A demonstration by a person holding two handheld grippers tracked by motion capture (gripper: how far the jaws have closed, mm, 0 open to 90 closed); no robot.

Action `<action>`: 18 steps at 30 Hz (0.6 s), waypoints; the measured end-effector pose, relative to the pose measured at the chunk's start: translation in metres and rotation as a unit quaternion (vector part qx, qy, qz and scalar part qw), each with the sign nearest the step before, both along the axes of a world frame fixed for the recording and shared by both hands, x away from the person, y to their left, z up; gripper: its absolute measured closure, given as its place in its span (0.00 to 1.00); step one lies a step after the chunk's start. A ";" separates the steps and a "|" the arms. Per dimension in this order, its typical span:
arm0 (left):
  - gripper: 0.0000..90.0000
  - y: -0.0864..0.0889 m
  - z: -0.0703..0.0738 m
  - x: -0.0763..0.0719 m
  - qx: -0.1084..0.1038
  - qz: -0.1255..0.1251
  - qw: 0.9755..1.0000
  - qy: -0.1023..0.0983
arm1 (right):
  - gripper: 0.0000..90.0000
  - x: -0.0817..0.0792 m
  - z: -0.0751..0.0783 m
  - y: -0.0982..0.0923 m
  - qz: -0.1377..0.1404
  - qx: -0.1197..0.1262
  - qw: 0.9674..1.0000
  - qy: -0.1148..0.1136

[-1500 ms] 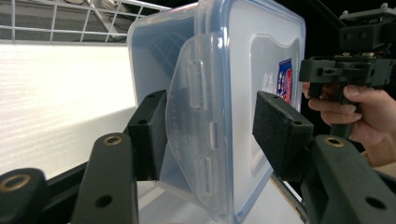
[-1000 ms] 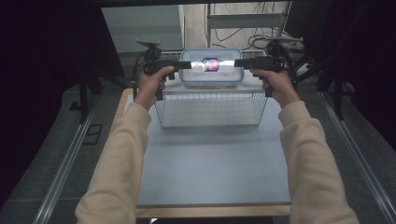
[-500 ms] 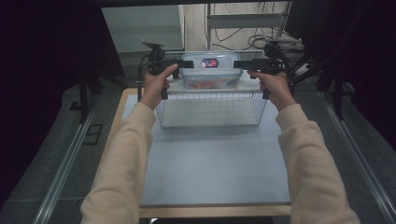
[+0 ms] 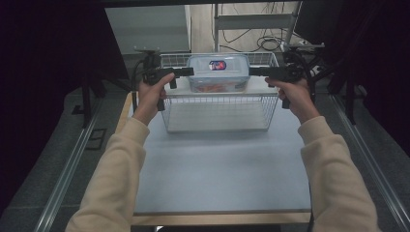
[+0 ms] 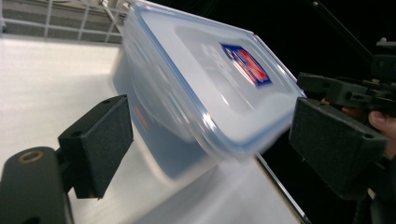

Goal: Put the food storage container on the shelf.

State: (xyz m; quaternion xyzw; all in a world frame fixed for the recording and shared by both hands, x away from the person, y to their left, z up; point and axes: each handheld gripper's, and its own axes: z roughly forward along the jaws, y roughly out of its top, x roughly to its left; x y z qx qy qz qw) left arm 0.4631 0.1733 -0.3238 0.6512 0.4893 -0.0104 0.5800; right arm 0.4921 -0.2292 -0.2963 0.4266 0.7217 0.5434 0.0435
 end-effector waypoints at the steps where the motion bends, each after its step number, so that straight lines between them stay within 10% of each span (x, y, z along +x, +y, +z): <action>1: 0.16 0.000 0.000 -0.006 0.002 -0.002 1.000 -0.006 | 0.36 -0.005 -0.001 -0.002 0.003 0.000 1.000 -0.003; 5: 0.17 -0.001 -0.010 -0.032 0.044 -0.010 0.998 -0.034 | 0.33 -0.025 -0.009 -0.006 0.029 -0.010 0.999 -0.015; 18: 0.18 0.009 -0.051 -0.110 0.052 -0.031 0.996 -0.070 | 0.30 -0.087 -0.051 -0.019 0.063 -0.037 0.997 -0.035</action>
